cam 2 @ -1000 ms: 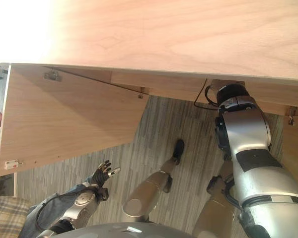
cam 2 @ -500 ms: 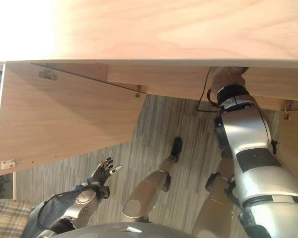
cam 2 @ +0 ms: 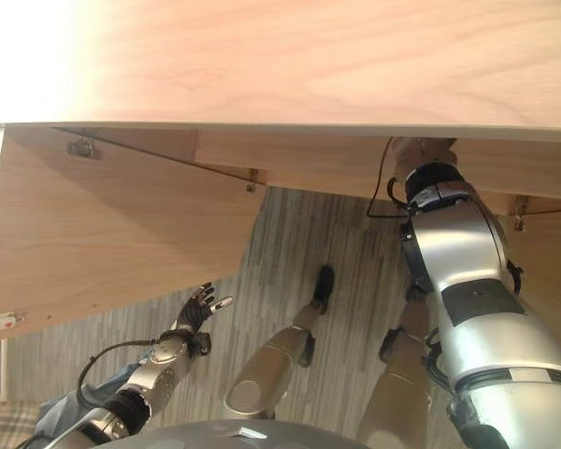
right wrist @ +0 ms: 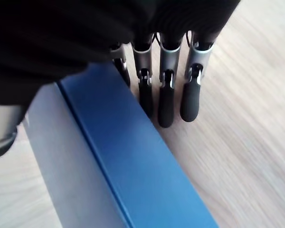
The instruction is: Put the empty folder in the office cabinet
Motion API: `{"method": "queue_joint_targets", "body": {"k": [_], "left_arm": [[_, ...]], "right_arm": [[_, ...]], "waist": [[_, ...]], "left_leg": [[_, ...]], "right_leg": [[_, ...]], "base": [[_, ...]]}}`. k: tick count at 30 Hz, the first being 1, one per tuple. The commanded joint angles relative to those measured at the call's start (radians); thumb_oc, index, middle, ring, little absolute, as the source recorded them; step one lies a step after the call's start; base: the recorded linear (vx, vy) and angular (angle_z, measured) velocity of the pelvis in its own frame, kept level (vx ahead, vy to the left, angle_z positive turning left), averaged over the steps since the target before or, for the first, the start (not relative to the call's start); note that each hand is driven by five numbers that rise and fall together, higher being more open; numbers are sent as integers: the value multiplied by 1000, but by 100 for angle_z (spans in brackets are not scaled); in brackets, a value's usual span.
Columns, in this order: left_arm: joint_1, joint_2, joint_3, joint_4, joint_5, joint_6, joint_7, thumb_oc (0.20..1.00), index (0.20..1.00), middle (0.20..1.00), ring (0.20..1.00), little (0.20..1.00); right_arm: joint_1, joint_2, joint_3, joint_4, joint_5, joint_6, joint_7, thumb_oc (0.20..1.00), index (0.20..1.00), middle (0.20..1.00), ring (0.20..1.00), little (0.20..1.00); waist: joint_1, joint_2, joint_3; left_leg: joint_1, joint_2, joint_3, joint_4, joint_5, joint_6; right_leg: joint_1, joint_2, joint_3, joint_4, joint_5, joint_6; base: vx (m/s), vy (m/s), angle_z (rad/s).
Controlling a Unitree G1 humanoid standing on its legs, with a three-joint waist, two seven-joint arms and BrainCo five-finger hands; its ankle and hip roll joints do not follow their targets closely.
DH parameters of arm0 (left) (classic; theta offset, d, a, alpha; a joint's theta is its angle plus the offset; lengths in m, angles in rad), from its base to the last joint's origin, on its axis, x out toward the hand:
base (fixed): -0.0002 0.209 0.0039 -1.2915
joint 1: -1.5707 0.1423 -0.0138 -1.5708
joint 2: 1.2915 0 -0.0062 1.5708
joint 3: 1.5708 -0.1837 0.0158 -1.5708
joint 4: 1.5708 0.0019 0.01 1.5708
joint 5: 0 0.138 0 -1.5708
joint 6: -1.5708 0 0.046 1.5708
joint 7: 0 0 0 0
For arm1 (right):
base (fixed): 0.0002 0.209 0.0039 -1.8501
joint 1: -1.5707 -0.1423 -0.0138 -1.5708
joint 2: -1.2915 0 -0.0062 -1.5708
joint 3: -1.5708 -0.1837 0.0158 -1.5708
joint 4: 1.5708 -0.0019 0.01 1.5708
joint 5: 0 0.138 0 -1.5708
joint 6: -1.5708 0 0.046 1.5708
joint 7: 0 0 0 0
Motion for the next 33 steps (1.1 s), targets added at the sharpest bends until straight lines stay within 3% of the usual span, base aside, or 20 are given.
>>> {"method": "queue_joint_targets", "body": {"k": [1,8,16,17,20,21,23,24,25,26,27,29,33], "left_arm": [[-57,66,-41,23,14,-14,30,1000,1000,1000,1000,1000],[-103,58,-41,67,27,-5,41,1000,1000,1000,1000,1000],[-155,42,-36,132,33,1,60,1000,1000,1000,1000,1000],[-185,24,-26,166,32,4,75,1000,1000,1000,1000,1000],[-218,-2,-23,206,37,3,91,1000,1000,1000,1000,1000],[-257,-30,-14,244,40,1,111,1000,1000,1000,1000,1000],[-257,-30,-14,244,40,1,111,1000,1000,1000,1000,1000],[-285,-54,-4,270,43,-7,120,1000,1000,1000,1000,1000],[-285,-54,-4,270,43,-7,120,1000,1000,1000,1000,1000],[-299,-76,24,275,56,-27,129,1000,1000,1000,1000,1000],[-299,-76,24,275,56,-27,129,1000,1000,1000,1000,1000],[-258,-68,55,238,66,-60,111,1000,1000,1000,1000,1000],[-176,-32,82,202,101,-75,61,1000,1000,1000,1000,1000]], "right_arm": [[-54,-3,22,58,-30,-1,-4,1000,1000,1000,1000,1000],[-7,29,-14,89,-9,26,-8,1000,1000,1000,1000,1000],[111,127,-45,22,-36,-5,-35,1000,1000,1000,1000,1000],[183,172,-32,-26,-99,-17,-41,1000,1000,1000,1000,1000],[274,224,-6,-80,-176,-24,-52,1000,1000,1000,1000,1000],[390,267,29,-132,-269,-32,-51,1000,1000,1000,1000,1000],[390,267,29,-132,-269,-32,-51,1000,1000,1000,1000,1000],[513,300,71,-194,-341,-39,-34,1000,1000,1000,1000,1000],[513,300,71,-194,-341,-39,-34,1000,1000,1000,1000,1000],[761,314,193,-360,-533,-52,-1,1000,1000,1000,1000,1000],[761,314,193,-360,-533,-52,-1,1000,1000,1000,1000,1000],[980,239,261,-538,-709,-68,66,1000,1000,1000,1000,1000],[1126,138,260,-702,-776,-107,129,1000,1000,1000,1000,1000]], "waist": [[40,-21,74],[4,-51,94],[-39,-94,97],[-56,-118,99],[-78,-141,107],[-105,-171,114],[-105,-171,114],[-131,-200,123],[-131,-200,123],[-180,-249,133],[-180,-249,133],[-230,-313,136],[-256,-335,106]], "left_leg": [[168,-5,32,73,-197,25],[148,-31,52,143,-252,37],[158,-46,65,190,-288,45],[165,-51,68,207,-300,48],[175,-57,72,231,-314,51],[187,-64,76,256,-329,54],[187,-64,76,256,-329,54],[199,-66,82,284,-342,55],[199,-66,82,284,-342,55],[231,-70,91,320,-362,59],[231,-70,91,320,-362,59],[276,-86,116,360,-389,75],[315,-102,147,361,-397,92]], "right_leg": [[-1,-13,28,65,-79,70],[-1,-32,48,69,-53,74],[25,-49,56,63,-32,78],[38,-55,58,63,-28,77],[54,-59,65,64,-26,76],[75,-65,71,65,-21,77],[75,-65,71,65,-21,77],[99,-74,77,63,-16,80],[99,-74,77,63,-16,80],[144,-89,92,55,-8,89],[144,-89,92,55,-8,89],[198,-104,108,26,14,107],[228,-116,109,-3,22,126]], "base": [[-39,27,-5],[-52,45,-5],[-20,35,-2],[0,0,0],[-34,31,-5],[0,0,0],[-17,15,-6],[-33,30,-13],[-92,104,-24],[-59,74,-12],[-108,138,-11],[-87,130,-35],[-30,124,-53]]}}
